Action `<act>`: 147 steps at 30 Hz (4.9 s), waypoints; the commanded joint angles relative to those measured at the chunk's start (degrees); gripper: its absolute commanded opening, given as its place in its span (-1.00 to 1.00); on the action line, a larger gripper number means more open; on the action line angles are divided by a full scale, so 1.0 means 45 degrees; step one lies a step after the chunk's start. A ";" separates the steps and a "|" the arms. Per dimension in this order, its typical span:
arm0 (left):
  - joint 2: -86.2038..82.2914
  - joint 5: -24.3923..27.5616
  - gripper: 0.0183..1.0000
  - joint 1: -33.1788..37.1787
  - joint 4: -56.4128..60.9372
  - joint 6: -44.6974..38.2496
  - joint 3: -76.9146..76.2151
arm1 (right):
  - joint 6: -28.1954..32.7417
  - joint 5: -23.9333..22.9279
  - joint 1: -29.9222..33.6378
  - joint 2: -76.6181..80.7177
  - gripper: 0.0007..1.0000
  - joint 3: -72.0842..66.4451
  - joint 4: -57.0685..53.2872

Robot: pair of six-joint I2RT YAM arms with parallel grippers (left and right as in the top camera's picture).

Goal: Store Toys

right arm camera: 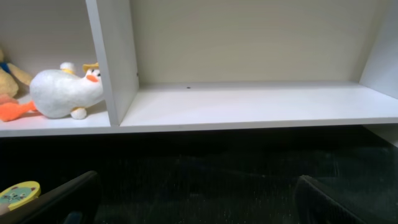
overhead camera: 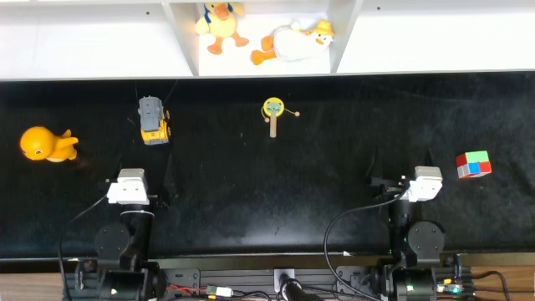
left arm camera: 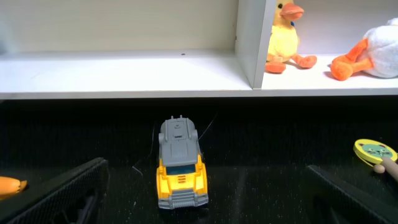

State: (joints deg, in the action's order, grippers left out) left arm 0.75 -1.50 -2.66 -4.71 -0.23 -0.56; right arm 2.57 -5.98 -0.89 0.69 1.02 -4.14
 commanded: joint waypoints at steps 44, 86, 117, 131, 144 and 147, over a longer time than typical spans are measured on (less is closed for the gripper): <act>-0.0117 0.0083 1.00 -0.0044 -0.0029 -0.0243 0.0019 | -0.0053 0.0044 -0.0083 -0.0107 0.99 -0.0170 0.0029; 0.9622 0.4600 0.99 0.4391 -1.1001 -0.0466 -1.0705 | -0.0053 0.0044 -0.0083 -0.0107 0.99 -0.0170 0.0029; 1.2920 0.4881 0.99 1.2619 -0.9666 -0.9335 -1.0992 | -0.0058 0.0044 -0.0083 -0.0107 0.99 -0.0170 0.0029; 1.5630 0.5187 1.00 1.2648 -0.5610 -0.9277 -1.1312 | -0.0058 0.0044 -0.0083 -0.0107 0.99 -0.0170 0.0029; 1.6621 0.6329 1.00 1.2648 -0.4551 -0.8208 -1.1312 | -0.0058 0.0044 -0.0083 -0.0107 0.99 -0.0170 0.0029; 1.7170 0.6334 1.00 1.2648 -0.4119 -0.8170 -1.1312 | -0.0053 0.0039 -0.0083 -0.0107 0.99 -0.0170 0.0029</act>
State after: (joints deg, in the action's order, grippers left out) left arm 75.88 25.52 54.04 -24.56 -38.92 -49.98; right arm 2.59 -5.96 -0.89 0.69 1.02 -4.29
